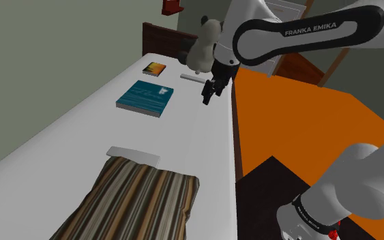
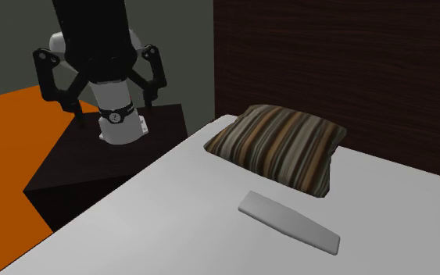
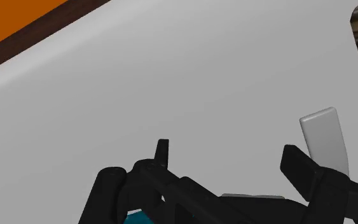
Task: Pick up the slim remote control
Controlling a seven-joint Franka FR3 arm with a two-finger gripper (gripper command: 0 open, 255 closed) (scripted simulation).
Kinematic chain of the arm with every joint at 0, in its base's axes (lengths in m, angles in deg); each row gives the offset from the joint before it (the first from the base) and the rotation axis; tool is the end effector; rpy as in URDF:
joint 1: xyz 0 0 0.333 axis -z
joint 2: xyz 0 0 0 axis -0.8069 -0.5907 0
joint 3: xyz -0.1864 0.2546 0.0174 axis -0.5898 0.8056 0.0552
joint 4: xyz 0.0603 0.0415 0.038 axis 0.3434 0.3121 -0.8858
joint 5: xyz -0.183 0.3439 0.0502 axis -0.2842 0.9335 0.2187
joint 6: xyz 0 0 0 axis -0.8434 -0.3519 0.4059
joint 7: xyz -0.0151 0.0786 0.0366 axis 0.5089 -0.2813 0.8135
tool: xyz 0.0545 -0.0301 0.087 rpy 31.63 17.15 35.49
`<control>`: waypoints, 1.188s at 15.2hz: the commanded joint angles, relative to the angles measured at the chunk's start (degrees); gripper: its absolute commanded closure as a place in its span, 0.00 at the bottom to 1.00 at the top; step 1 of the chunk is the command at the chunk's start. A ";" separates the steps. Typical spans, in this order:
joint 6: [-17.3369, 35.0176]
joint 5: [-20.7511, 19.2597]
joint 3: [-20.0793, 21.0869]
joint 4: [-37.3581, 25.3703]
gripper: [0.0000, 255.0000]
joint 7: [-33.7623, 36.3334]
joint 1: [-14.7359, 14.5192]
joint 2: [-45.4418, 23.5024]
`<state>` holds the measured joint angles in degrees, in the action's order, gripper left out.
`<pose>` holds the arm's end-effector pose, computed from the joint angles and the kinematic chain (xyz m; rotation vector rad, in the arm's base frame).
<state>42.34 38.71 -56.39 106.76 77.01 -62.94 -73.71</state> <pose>0.4700 0.1288 0.4716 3.0684 0.4100 0.1207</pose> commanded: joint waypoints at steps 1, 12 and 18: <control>1.59 -0.07 1.04 -1.44 0.00 0.03 -0.88 -3.36; 7.62 -3.19 5.75 -12.75 0.00 0.60 -5.63 -22.90; 8.81 -5.99 7.41 -20.96 0.00 0.96 -9.06 -33.71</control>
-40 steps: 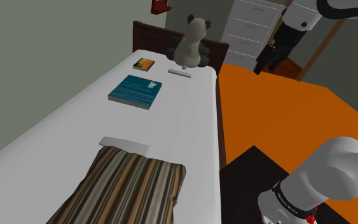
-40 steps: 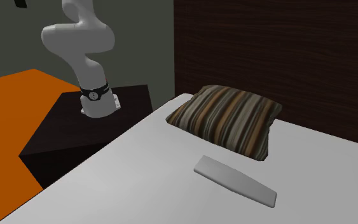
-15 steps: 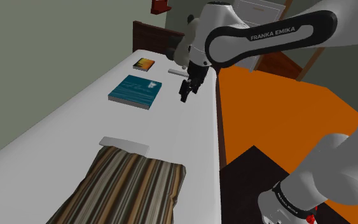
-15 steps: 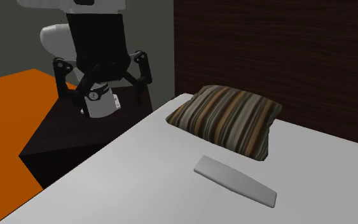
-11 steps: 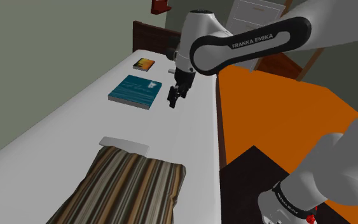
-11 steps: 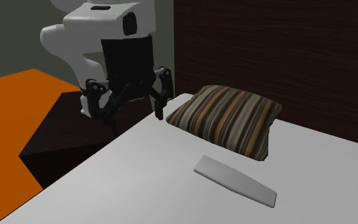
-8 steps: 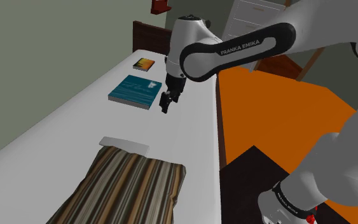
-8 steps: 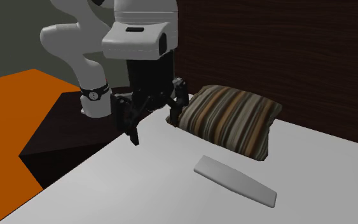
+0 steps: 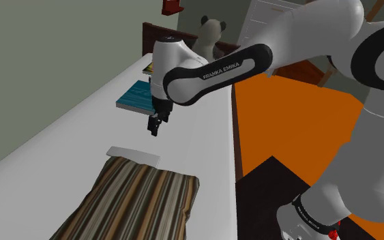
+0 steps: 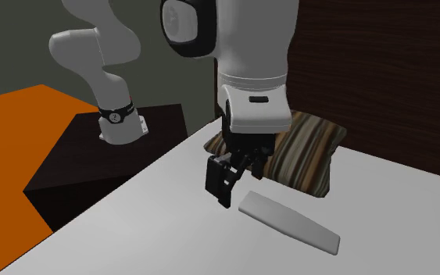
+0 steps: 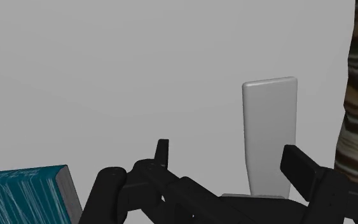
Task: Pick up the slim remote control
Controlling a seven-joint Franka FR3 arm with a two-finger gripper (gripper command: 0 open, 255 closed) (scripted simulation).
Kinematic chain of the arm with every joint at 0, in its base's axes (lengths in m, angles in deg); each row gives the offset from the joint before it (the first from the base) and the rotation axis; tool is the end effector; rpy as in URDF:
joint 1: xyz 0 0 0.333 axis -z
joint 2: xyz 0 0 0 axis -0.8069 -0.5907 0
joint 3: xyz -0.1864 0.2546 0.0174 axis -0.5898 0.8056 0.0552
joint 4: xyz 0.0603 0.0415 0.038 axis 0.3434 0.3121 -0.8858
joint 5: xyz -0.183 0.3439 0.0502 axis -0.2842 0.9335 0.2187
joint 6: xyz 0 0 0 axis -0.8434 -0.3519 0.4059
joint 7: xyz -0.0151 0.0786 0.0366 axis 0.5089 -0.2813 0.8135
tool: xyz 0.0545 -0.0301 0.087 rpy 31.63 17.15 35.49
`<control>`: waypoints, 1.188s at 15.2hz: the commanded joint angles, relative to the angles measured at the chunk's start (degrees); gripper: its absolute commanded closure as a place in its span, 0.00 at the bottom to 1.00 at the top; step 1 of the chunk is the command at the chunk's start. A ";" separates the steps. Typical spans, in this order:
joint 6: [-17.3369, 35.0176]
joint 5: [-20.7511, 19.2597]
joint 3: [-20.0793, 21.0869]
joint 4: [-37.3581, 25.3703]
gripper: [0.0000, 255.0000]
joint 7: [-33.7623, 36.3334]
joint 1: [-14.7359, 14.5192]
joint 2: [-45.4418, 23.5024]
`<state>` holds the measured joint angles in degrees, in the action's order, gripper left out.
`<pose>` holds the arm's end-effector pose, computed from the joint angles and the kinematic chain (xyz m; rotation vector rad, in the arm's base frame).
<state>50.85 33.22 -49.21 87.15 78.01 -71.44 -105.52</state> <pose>0.5414 0.3111 0.3387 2.9909 0.8829 0.0414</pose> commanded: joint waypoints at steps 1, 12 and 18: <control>0.36 -0.97 0.43 -2.87 0.00 -0.03 -1.20 -3.71; 0.26 -4.91 1.44 -17.44 0.00 -0.58 -7.50 -20.15; 3.02 -5.61 0.86 -17.35 0.00 -0.16 -7.88 -22.85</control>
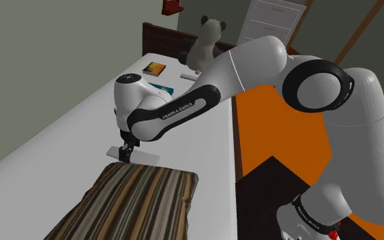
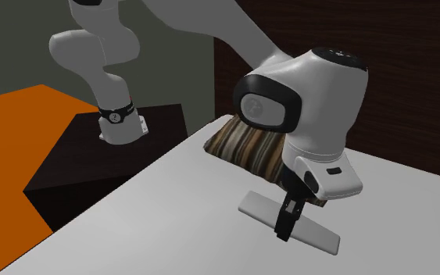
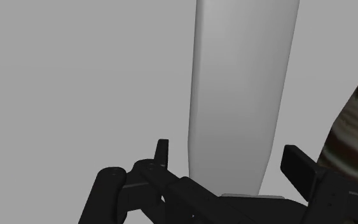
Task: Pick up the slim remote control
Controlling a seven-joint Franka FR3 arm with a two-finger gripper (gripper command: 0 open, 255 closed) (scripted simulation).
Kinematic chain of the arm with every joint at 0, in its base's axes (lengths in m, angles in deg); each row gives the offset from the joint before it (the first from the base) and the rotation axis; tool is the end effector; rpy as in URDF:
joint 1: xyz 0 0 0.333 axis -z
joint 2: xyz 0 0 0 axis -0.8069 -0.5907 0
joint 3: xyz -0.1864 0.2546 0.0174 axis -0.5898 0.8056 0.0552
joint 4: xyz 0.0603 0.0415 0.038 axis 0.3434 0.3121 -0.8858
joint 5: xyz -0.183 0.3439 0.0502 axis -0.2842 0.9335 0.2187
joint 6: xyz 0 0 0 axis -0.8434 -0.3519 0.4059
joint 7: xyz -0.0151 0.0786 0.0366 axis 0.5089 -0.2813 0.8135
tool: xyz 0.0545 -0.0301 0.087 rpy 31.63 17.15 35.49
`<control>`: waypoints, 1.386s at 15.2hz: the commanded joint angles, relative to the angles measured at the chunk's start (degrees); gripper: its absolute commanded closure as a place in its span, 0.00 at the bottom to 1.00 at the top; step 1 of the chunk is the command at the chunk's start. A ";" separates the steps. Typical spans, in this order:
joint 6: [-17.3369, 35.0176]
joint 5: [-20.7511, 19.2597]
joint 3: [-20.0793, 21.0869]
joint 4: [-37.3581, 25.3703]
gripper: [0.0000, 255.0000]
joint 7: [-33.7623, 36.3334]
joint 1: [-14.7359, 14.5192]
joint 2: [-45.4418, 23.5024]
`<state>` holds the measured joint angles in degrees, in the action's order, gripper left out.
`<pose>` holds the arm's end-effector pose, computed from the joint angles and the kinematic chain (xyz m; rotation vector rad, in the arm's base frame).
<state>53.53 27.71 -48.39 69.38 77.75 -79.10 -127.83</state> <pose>0.5579 0.4209 0.2263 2.9153 1.1456 0.0095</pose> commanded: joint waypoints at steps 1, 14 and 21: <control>0.33 -0.10 0.02 0.41 0.00 0.10 -0.22 -0.54; -1.12 0.28 0.35 0.44 1.00 -0.12 -0.01 0.95; -4.73 1.17 1.03 -0.03 1.00 -0.66 0.41 4.13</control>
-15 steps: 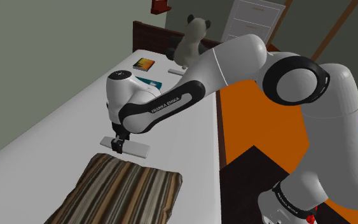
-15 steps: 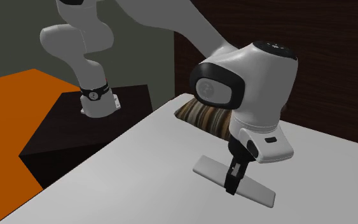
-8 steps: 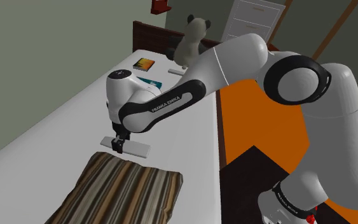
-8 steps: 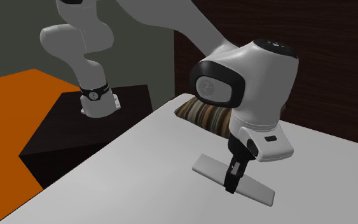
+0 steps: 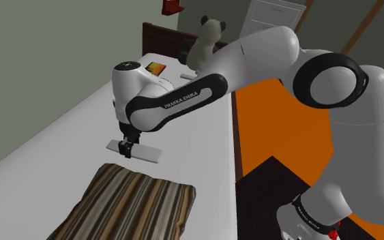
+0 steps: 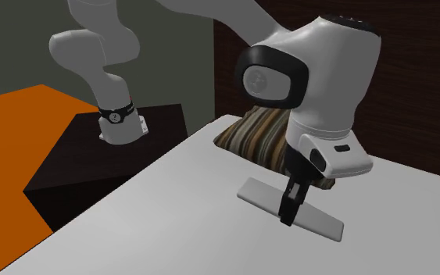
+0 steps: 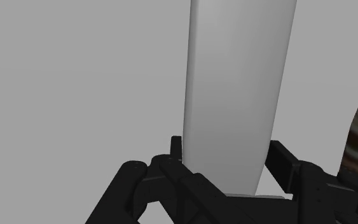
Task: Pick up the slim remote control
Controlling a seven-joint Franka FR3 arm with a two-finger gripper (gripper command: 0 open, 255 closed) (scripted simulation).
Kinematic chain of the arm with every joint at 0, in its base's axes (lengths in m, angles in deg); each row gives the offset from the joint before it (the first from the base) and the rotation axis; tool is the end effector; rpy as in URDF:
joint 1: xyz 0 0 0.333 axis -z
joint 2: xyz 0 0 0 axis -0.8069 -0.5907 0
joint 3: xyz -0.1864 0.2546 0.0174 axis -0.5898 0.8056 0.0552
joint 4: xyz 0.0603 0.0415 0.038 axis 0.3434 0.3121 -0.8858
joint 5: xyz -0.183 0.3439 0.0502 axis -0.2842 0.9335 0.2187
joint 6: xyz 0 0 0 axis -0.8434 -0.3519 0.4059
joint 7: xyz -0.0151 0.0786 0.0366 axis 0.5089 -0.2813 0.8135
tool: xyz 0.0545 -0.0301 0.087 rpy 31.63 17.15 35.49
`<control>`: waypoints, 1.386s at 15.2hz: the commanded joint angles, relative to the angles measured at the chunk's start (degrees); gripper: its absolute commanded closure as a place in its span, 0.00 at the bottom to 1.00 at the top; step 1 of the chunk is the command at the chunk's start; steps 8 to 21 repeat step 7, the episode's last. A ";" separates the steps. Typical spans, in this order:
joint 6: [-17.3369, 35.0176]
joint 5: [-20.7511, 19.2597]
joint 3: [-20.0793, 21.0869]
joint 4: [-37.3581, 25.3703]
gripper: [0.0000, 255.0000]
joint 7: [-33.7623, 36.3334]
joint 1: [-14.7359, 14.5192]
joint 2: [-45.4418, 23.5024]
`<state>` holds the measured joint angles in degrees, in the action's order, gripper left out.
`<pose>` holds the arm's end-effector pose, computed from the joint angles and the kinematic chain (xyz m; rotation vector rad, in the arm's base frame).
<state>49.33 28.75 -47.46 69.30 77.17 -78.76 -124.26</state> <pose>0.5541 0.4228 0.2645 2.9120 1.1521 -0.0065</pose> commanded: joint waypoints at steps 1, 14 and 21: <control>-1.06 0.27 0.20 -0.08 1.00 -0.15 0.13 0.99; -3.34 0.78 0.55 -0.73 1.00 -0.47 0.33 2.66; -3.34 0.78 0.55 -0.73 1.00 -0.47 0.33 2.66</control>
